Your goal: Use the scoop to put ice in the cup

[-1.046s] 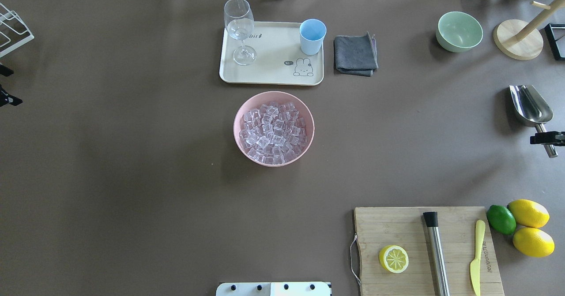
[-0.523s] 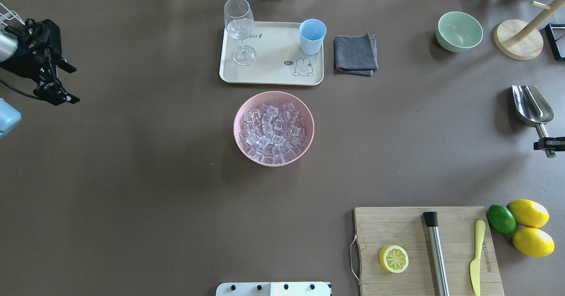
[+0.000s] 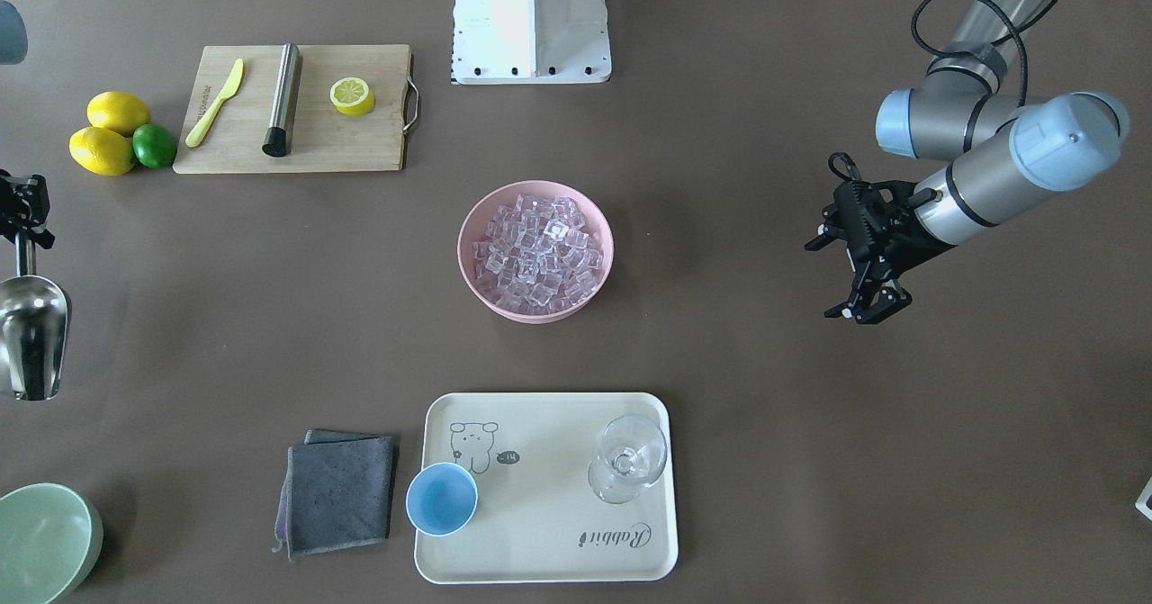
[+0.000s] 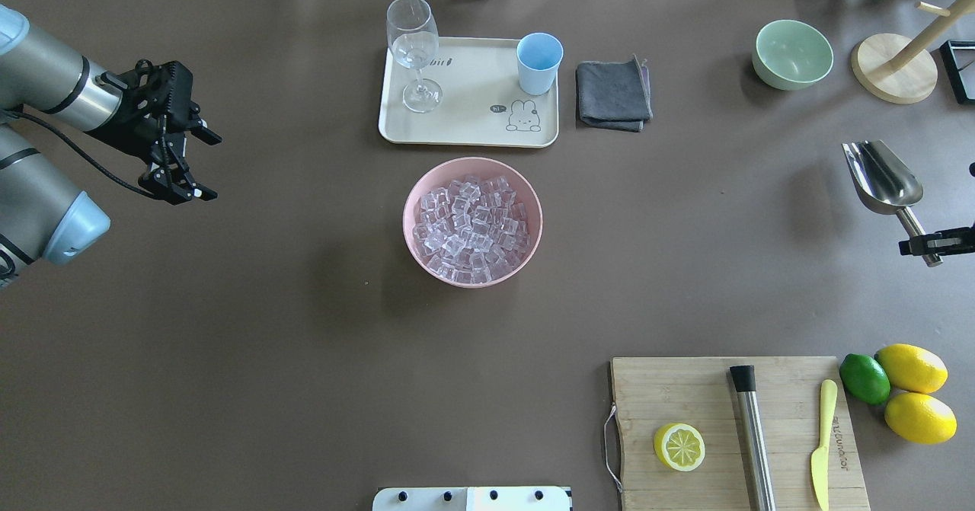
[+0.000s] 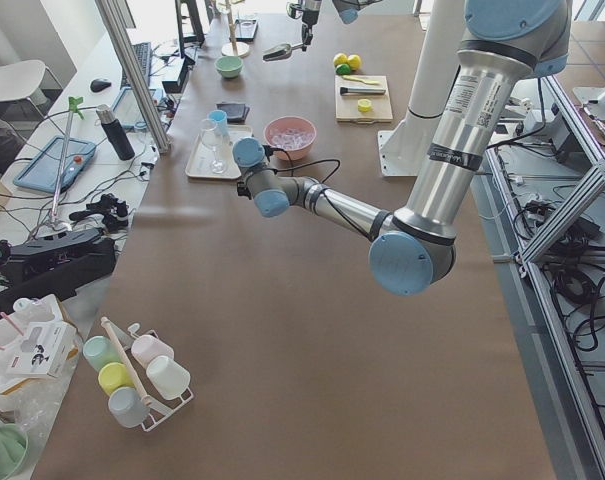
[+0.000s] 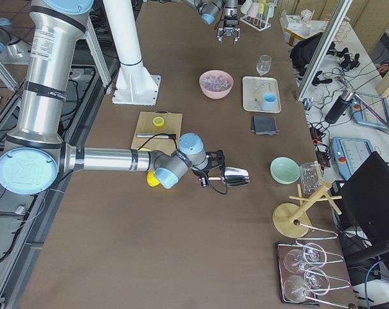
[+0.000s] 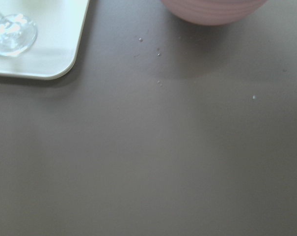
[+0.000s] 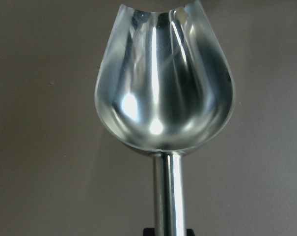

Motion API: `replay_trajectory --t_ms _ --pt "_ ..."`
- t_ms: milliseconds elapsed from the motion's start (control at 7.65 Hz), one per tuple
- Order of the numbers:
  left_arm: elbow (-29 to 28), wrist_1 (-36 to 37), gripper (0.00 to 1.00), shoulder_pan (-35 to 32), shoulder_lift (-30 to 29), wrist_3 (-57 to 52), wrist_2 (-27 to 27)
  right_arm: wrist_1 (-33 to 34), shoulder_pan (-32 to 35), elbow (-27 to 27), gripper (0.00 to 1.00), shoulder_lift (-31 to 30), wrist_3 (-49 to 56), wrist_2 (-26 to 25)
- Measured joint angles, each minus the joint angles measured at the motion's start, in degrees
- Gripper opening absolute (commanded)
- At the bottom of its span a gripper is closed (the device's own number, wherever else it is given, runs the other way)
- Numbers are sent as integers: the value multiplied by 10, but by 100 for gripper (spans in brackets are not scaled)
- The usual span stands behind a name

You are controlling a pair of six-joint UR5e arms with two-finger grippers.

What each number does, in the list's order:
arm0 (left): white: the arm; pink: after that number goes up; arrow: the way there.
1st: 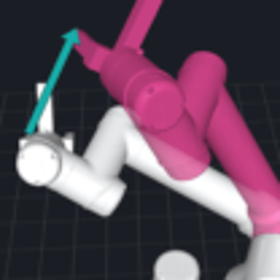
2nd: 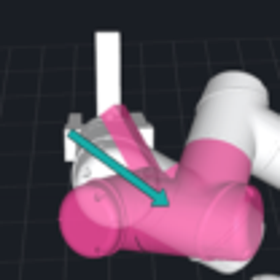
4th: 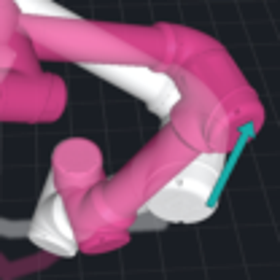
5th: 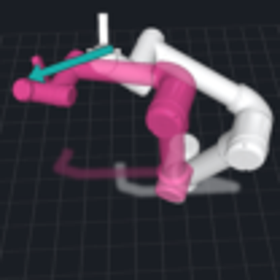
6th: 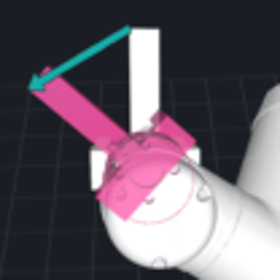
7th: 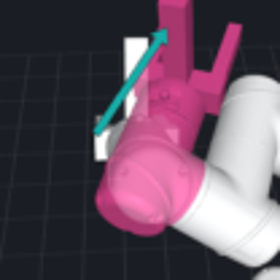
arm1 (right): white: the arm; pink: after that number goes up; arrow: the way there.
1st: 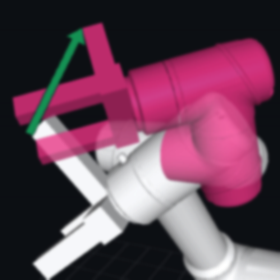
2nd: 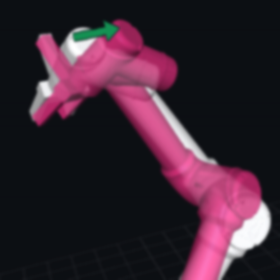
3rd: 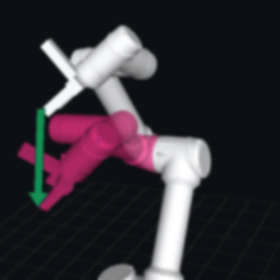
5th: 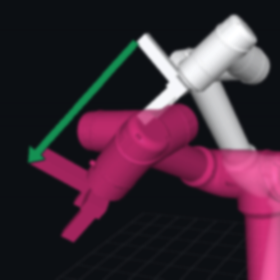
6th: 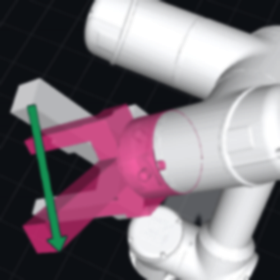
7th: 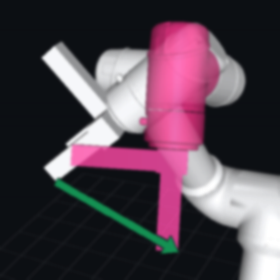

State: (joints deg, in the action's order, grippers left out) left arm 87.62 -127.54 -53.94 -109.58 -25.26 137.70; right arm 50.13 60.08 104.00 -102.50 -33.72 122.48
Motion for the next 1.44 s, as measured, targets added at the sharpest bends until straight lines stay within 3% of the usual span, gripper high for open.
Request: replay_trajectory --t_ms 262,654,1046,1438 --pt "17 -29 99 48 -10 1 -6 95 1 88 0 30 59 5" --pt "27 -41 99 100 -40 66 -22 191 -1 176 0 65 127 62" --pt "38 -39 99 129 -52 108 -99 487 -20 203 0 250 305 53" --pt "38 -39 99 198 -70 158 -199 611 -95 208 0 336 358 -6"
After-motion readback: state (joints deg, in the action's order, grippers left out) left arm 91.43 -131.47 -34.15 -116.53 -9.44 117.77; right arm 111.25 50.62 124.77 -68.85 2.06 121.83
